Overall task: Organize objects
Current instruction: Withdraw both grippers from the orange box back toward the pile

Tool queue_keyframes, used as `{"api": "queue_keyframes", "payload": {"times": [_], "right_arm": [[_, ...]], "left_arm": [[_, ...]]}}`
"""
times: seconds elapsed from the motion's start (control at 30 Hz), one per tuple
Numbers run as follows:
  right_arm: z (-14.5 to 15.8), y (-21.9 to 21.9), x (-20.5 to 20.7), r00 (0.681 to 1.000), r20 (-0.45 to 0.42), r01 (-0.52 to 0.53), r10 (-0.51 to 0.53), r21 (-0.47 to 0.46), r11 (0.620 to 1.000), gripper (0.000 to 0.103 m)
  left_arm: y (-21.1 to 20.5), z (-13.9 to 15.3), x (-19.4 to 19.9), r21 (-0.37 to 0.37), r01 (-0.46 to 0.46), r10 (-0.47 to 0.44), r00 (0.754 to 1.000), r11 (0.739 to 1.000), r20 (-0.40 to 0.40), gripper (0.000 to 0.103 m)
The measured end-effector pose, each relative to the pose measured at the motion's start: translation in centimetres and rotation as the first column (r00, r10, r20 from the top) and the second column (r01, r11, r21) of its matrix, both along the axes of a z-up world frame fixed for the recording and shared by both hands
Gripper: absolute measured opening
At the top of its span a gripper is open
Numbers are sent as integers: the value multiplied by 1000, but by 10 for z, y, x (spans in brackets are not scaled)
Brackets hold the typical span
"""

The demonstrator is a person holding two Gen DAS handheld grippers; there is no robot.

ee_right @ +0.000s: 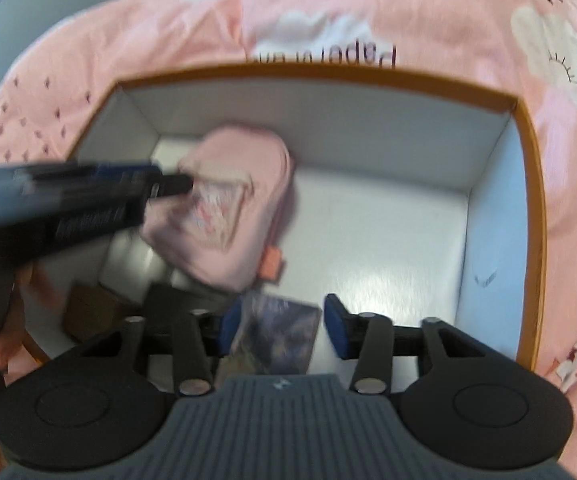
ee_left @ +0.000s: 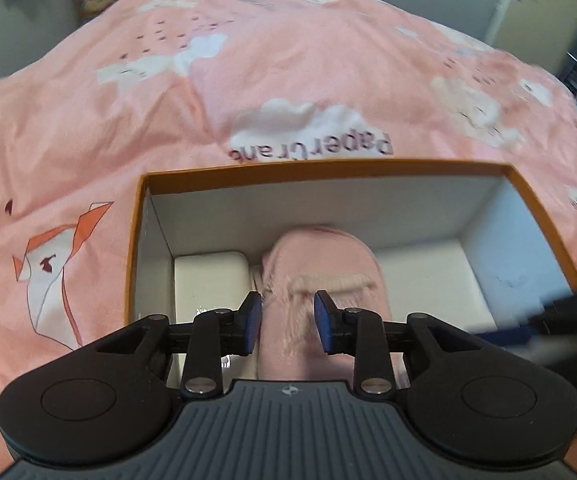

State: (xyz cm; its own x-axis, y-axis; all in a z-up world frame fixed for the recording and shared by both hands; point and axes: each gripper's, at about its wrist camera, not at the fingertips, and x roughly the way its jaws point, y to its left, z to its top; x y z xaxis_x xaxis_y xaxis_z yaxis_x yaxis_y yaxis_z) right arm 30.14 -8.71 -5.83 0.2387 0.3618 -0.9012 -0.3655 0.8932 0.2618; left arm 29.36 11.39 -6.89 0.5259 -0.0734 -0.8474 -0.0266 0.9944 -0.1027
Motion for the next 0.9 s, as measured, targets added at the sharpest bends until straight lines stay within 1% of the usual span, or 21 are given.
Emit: {"api": "queue_keyframes", "payload": {"times": [0.07,0.13,0.17,0.27,0.33,0.4,0.43,0.5,0.57,0.7,0.73,0.87,0.9], "right_arm": [[2,2,10,1000,11,17,-17,36,999,40],[2,21,31,999,11,42,-43,68,997,41],[2,21,34,998,10,53,-54,78,996,41],[-1,36,41,998,7,68,-69,81,994,41],[-15,45,48,998,-12,69,-68,79,994,41],[-18,47,54,997,-37,78,-75,91,993,40],[-18,46,55,996,-47,81,-77,98,992,38],[-21,50,60,996,-62,77,-70,120,990,22],[-22,56,65,996,-54,74,-68,112,991,21],[-20,69,65,1000,0,17,-17,86,996,20],[-21,71,65,1000,0,18,-18,73,997,20],[-23,69,66,999,-19,49,-48,76,996,21],[-23,68,66,998,-20,53,-51,80,995,25]], "left_arm": [[2,5,-5,-7,30,-31,1000,1000,-7,34],[3,7,-9,-7,54,-54,998,998,-25,34],[3,7,-10,-9,65,-66,997,998,-34,34],[1,2,-12,-23,79,-80,995,997,-60,33],[0,-2,-13,-33,77,-79,995,997,-66,33],[-1,-3,-13,-37,71,-74,995,997,-62,31],[0,-4,-13,-41,70,-73,995,997,-62,31],[0,-4,-14,-48,66,-69,996,997,-59,31],[2,-5,-14,-67,64,-68,996,996,-64,30],[5,-9,-13,-113,49,-57,996,992,-64,28],[4,-10,-13,-112,46,-53,997,993,-59,27],[3,-11,-13,-111,40,-45,998,993,-46,26],[4,-9,-14,-116,38,-43,998,993,-37,26]]}}
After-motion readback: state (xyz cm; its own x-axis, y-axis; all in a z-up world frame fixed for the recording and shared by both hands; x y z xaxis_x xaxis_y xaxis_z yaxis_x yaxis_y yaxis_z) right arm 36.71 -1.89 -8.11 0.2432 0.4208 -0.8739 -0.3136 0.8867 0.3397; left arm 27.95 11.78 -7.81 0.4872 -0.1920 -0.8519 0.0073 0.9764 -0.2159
